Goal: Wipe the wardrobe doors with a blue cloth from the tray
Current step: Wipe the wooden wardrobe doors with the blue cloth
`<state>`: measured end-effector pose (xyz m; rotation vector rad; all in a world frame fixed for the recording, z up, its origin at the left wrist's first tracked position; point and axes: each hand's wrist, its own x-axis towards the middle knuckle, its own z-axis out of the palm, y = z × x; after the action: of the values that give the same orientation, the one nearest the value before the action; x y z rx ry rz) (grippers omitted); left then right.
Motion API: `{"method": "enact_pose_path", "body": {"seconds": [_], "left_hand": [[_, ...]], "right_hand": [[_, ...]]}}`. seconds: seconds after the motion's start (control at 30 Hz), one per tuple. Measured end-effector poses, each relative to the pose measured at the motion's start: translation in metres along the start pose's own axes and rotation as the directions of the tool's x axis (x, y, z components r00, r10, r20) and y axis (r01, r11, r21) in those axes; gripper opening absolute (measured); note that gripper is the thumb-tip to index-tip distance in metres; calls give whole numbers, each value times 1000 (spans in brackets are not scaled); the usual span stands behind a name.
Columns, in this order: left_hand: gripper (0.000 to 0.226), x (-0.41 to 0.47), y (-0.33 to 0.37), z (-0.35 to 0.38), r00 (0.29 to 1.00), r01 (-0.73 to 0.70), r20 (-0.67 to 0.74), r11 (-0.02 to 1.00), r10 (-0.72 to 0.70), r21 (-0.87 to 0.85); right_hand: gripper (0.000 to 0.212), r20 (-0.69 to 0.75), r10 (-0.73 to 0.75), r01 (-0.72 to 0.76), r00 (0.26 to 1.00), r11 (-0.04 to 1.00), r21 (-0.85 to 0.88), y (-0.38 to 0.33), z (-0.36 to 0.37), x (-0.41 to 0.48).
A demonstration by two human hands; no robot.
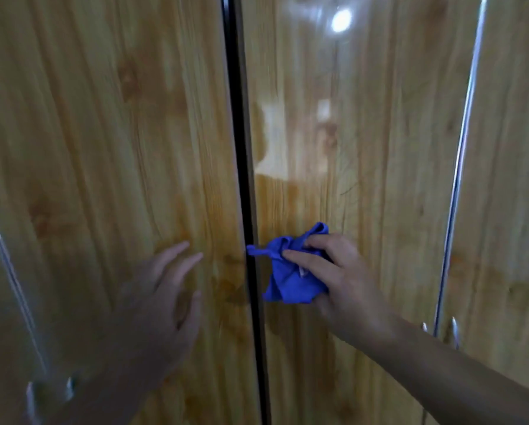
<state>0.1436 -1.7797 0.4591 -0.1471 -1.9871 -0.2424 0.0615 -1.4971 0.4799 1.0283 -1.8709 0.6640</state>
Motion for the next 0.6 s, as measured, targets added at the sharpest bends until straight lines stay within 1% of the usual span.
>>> {"method": "enact_pose_path", "body": {"seconds": [0.1,0.13,0.27,0.33,0.4,0.5,0.6], "left_hand": [[47,28,48,9,992,-128,28,989,126,72],[47,38,63,10,988,-151,44,986,148,74],[46,79,97,15,981,-177,92,982,171,60],[46,106,109,15,975,-218,65,973,214,77],[47,136,115,13,968,-251,36,964,248,87],[48,176,118,6,966,-251,-25,959,257,131],[48,209,119,1,961,-256,-60,950,271,181]], "right_hand": [[47,-14,0,0,1000,1000,6,18,-27,13],[47,-23,4,-3,1000,1000,6,23,-35,19],[43,-68,32,-32,997,999,2,34,-67,52],[43,-79,18,-20,997,999,-26,36,-84,73],[44,-120,-5,-1,993,999,-53,38,-101,98],[45,-200,-47,26,979,994,-105,43,-124,135],[46,-248,-87,45,965,984,-171,51,-141,171]]}}
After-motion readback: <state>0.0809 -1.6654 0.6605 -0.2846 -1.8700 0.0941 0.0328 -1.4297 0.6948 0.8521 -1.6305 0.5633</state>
